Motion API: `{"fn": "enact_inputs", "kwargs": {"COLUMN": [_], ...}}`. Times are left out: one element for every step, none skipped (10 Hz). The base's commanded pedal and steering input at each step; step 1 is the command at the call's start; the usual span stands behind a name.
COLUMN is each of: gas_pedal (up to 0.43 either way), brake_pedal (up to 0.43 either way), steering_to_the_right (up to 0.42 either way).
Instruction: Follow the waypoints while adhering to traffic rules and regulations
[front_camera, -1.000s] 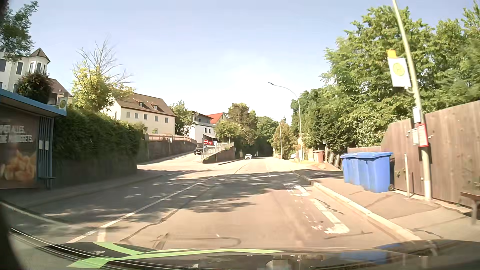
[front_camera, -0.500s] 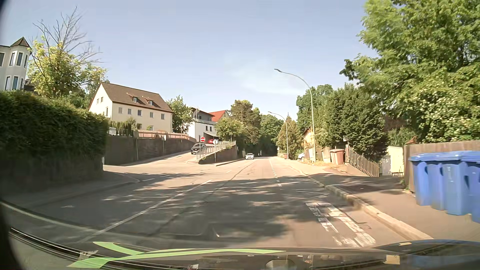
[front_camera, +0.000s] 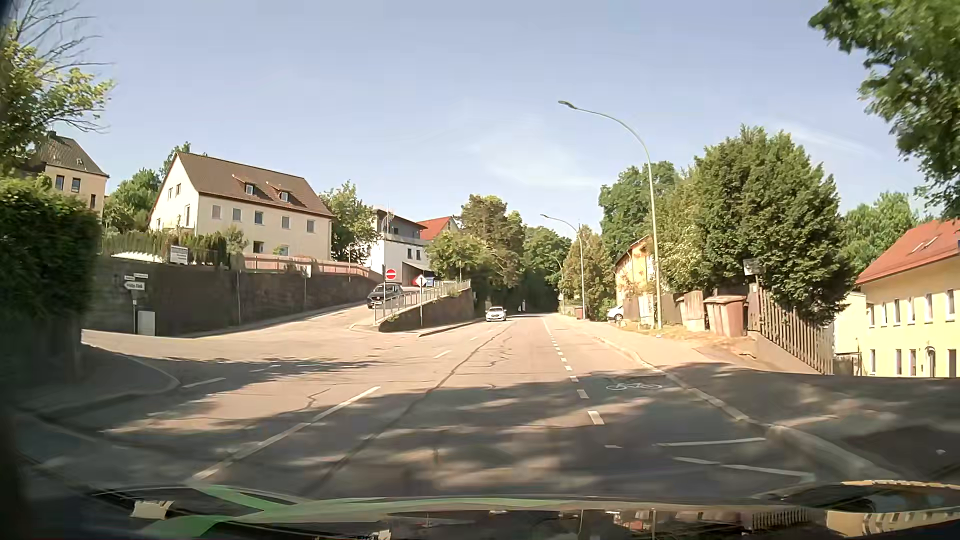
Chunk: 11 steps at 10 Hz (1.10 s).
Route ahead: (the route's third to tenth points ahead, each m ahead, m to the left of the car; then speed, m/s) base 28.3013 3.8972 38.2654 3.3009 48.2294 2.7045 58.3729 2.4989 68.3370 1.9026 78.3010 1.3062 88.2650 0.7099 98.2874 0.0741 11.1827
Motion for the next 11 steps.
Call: {"fn": "enact_inputs", "kwargs": {"gas_pedal": [0.169,0.169,0.169,0.169,0.169,0.169,0.169,0.169,0.169,0.169,0.169], "brake_pedal": [0.000,0.000,0.000,0.000,0.000,0.000,0.000,0.000,0.000,0.000,0.000], "steering_to_the_right": [-0.005,-0.004,-0.003,-0.002,0.000,0.001,0.003,0.003,0.003,0.003,0.003]}}
